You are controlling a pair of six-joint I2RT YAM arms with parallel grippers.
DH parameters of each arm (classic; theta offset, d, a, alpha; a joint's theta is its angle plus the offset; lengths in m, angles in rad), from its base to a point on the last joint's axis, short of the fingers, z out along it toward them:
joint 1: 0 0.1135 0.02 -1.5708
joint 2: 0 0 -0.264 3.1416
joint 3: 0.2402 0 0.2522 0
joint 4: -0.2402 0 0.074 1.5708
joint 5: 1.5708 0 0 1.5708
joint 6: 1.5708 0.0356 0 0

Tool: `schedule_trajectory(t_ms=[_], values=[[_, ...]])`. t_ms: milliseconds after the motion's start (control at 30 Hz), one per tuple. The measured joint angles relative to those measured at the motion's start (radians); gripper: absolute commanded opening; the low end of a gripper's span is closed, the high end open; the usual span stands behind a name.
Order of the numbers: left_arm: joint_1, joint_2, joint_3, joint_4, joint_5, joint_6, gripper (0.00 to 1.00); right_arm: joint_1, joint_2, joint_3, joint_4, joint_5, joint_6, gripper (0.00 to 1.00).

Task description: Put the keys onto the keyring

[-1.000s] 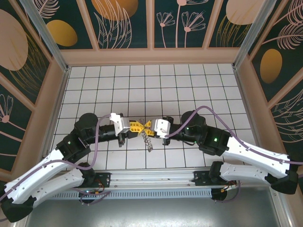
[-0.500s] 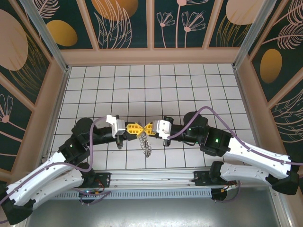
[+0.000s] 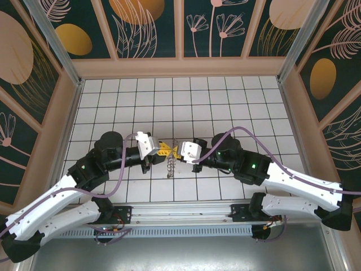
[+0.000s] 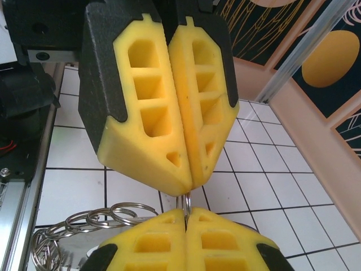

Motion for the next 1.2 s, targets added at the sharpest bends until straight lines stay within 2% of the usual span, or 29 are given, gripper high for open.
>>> schedule_trajectory(t_ms=[467,600,833,900,1100,1200], values=[[-0.003,0.040,0.000,0.000,0.003,0.019,0.16,-0.002,0.015,0.014,-0.040,0.008,-0.018,0.00],[-0.005,0.043,0.000,0.000,0.004,0.022,0.10,-0.002,0.015,0.017,-0.048,0.008,-0.018,0.00],[-0.010,0.065,0.000,0.000,0.013,0.030,0.10,-0.013,0.015,0.025,-0.087,-0.003,-0.018,0.00],[-0.011,0.068,0.000,0.000,0.017,0.030,0.01,-0.014,0.014,0.028,-0.098,-0.005,-0.018,0.00],[-0.011,0.063,0.001,0.006,0.037,0.040,0.00,-0.020,0.007,0.028,-0.101,-0.020,-0.017,0.00],[-0.011,0.047,-0.003,0.021,0.047,0.035,0.00,-0.020,0.005,0.033,-0.096,-0.034,-0.013,0.10]])
